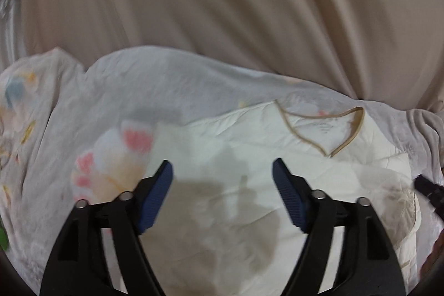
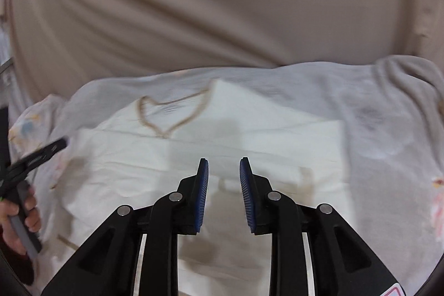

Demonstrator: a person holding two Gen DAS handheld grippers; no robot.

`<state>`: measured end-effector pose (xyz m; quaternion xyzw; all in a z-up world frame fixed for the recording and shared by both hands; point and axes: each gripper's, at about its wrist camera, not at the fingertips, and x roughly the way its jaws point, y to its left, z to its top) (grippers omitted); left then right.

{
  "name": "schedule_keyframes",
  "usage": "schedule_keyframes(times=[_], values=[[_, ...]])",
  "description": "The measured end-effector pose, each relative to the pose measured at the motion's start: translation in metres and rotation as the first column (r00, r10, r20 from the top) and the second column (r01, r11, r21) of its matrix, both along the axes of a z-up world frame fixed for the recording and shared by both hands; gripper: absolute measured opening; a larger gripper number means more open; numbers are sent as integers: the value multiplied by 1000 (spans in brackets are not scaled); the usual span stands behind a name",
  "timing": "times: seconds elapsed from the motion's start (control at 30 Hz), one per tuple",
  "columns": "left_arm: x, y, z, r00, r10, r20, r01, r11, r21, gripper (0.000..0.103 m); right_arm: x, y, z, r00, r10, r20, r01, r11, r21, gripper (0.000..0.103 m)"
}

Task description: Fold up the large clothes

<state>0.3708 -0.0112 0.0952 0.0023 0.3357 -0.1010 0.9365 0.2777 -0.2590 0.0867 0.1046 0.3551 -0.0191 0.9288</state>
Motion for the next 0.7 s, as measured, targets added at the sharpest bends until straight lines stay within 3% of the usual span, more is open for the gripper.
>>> schedule_keyframes(times=[0.1,0.2,0.3,0.37,0.4,0.47,0.5,0.57,0.63,0.7], values=[[27,-31,-21,998,-24,-65,27,999,45,82,41,34,-28,990,94,-105,-90,995,34,19],[55,-28,-58,985,25,-172,-16,998,54,82,54,36,-46,988,73,-139,-84,994,-68,14],[67,0,-76,980,79,-182,-71,996,50,86,44,-15,-56,990,-48,-132,37,995,-88,13],[73,21,-82,979,124,-161,-113,991,78,90,33,-65,-68,979,-147,-140,141,989,-49,0],[76,31,-85,976,143,-166,-133,989,72,94,28,-84,-74,974,-173,-149,173,985,-11,0],[82,54,-93,962,133,-239,-148,988,-45,94,21,-105,-85,971,-171,-164,188,978,91,0],[83,61,-93,956,137,-260,-163,983,-80,94,18,-104,-84,970,-177,-168,194,977,88,0],[73,64,-82,959,156,-238,-176,982,-65,87,11,-90,-70,966,-201,-163,205,979,7,0],[50,64,-63,975,112,-194,-126,990,-62,84,-9,-76,-48,978,-179,-105,181,984,7,9],[20,65,-43,987,48,-151,-61,995,-80,84,-29,-65,-32,988,-137,-70,138,990,14,10]])
